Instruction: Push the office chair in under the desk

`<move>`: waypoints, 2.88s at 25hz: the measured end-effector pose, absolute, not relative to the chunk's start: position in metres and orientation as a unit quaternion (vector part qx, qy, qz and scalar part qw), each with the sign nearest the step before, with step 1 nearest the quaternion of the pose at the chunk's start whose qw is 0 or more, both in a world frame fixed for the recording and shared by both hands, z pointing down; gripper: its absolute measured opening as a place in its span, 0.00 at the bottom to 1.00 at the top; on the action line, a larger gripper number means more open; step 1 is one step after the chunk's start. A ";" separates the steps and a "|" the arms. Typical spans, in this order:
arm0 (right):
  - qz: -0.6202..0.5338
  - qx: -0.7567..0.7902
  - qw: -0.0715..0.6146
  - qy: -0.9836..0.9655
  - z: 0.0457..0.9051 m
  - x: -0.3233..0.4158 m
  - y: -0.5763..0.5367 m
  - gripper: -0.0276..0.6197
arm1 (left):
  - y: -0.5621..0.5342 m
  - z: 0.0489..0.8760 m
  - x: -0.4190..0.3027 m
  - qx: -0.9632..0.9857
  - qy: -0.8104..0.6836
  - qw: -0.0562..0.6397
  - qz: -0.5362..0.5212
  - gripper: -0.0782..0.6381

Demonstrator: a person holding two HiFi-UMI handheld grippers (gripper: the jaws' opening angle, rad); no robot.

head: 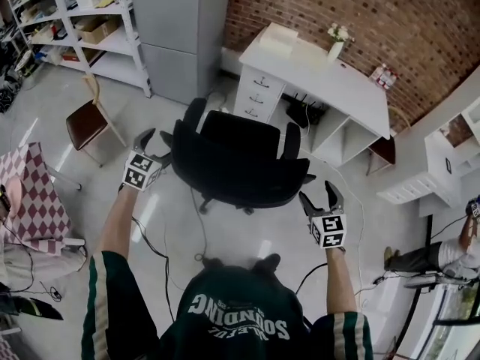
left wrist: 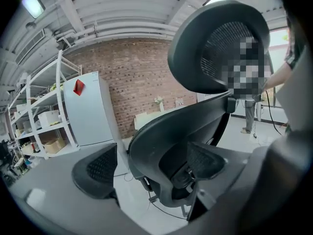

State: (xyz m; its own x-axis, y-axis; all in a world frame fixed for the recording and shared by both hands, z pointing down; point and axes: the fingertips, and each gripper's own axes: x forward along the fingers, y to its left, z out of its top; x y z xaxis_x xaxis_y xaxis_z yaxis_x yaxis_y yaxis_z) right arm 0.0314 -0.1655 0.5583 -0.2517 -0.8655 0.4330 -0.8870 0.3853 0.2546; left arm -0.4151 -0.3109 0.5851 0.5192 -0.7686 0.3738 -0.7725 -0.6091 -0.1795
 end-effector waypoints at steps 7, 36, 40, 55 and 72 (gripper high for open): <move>0.017 0.549 0.297 -0.781 0.574 0.032 -0.185 0.63 | -0.327 0.588 -0.400 0.876 -0.430 0.009 0.219 0.73; -0.041 0.519 0.371 -0.769 0.584 0.025 -0.216 0.46 | -0.324 0.586 -0.381 0.872 -0.409 -0.038 0.266 0.61; -0.042 0.522 0.371 -0.767 0.582 0.030 -0.215 0.46 | -0.322 0.583 -0.376 0.872 -0.413 -0.042 0.259 0.61; -0.035 0.546 0.369 -0.751 0.579 0.085 -0.162 0.45 | -0.289 0.581 -0.317 0.892 -0.365 -0.070 0.259 0.57; -0.032 0.591 0.349 -0.727 0.580 0.138 -0.105 0.46 | -0.265 0.586 -0.254 0.905 -0.333 -0.081 0.251 0.57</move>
